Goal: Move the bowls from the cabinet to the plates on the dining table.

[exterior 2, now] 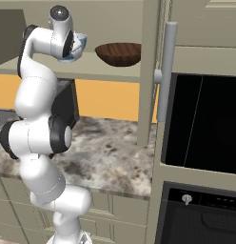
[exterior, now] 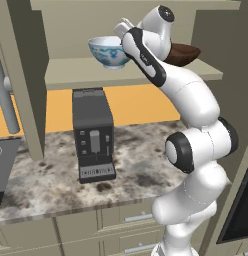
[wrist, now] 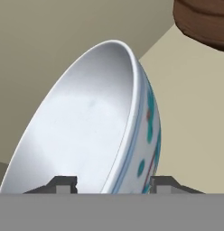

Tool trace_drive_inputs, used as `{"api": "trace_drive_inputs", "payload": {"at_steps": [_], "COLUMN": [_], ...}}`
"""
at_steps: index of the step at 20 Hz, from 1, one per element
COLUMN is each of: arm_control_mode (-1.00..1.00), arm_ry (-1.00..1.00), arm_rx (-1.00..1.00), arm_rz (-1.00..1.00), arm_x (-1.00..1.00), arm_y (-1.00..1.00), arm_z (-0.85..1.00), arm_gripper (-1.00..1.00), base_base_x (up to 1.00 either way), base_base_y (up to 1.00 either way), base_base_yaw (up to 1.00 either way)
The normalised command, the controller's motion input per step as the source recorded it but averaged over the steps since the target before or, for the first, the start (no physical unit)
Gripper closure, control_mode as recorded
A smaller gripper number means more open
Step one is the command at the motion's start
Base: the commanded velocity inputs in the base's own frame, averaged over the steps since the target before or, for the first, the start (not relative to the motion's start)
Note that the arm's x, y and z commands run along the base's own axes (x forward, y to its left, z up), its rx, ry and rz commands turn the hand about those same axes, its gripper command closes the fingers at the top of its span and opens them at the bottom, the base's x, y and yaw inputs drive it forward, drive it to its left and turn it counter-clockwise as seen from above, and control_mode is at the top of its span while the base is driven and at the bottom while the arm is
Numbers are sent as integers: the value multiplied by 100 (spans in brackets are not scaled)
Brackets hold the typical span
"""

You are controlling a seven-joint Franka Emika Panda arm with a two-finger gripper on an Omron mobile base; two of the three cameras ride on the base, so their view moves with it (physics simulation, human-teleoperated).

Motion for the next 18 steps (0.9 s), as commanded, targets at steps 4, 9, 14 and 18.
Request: {"api": "trace_drive_inputs", "payload": {"at_steps": [4,9,14,18], "arm_control_mode": [-100,-100,-100,-100], "arm_ry": [0,0,0,0], "arm_rx": [0,0,0,0], "arm_rz": [0,0,0,0], "arm_x": [0,-5,-54,-74], "arm_y": [0,0,0,0], "arm_z": [0,0,0,3], "arm_gripper": [100,100,100,100], "base_base_x": [0,0,0,0], "base_base_y": [0,0,0,0], "base_base_yaw": [0,0,0,0]}}
